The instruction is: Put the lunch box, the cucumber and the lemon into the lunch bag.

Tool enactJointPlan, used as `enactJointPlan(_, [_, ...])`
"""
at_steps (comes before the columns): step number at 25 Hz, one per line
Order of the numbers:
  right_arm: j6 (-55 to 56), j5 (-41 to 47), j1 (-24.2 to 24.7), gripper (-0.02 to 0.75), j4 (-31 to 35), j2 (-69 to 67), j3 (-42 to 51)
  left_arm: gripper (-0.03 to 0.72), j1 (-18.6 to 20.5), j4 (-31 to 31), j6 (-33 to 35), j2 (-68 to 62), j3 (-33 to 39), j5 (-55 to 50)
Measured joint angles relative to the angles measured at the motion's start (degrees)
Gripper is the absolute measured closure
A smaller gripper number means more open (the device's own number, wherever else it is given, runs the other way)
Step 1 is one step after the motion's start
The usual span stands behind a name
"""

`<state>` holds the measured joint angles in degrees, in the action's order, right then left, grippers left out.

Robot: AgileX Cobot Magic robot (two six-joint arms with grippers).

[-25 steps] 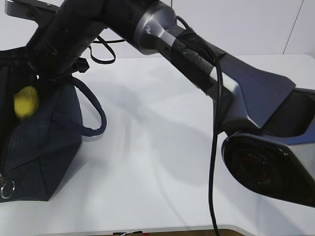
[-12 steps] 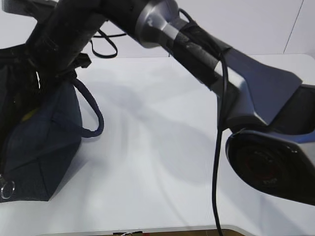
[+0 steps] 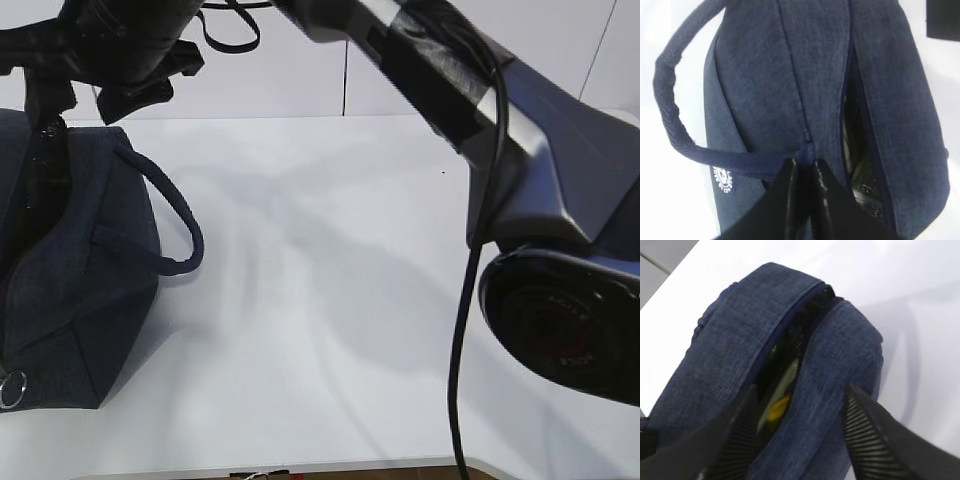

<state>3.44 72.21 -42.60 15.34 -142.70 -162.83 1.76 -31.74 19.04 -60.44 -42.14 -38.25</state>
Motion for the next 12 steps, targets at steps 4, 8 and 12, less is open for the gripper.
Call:
enactJointPlan(4, [3.16, 0.11, 0.0, 0.26, -1.81, 0.25, 0.0, 0.683, 0.0, 0.0, 0.34, 0.0, 0.0, -0.02])
enactJointPlan(8, [3.93, 0.11, 0.0, 0.327, -3.83, 0.45, 0.0, 0.683, 0.0, 0.0, 0.54, 0.0, 0.0, -0.02])
enactJointPlan(12, [3.93, 0.15, 0.0, 0.36, -4.15, 0.45, 0.0, 0.683, 0.0, 0.0, 0.58, 0.0, 0.0, -0.02])
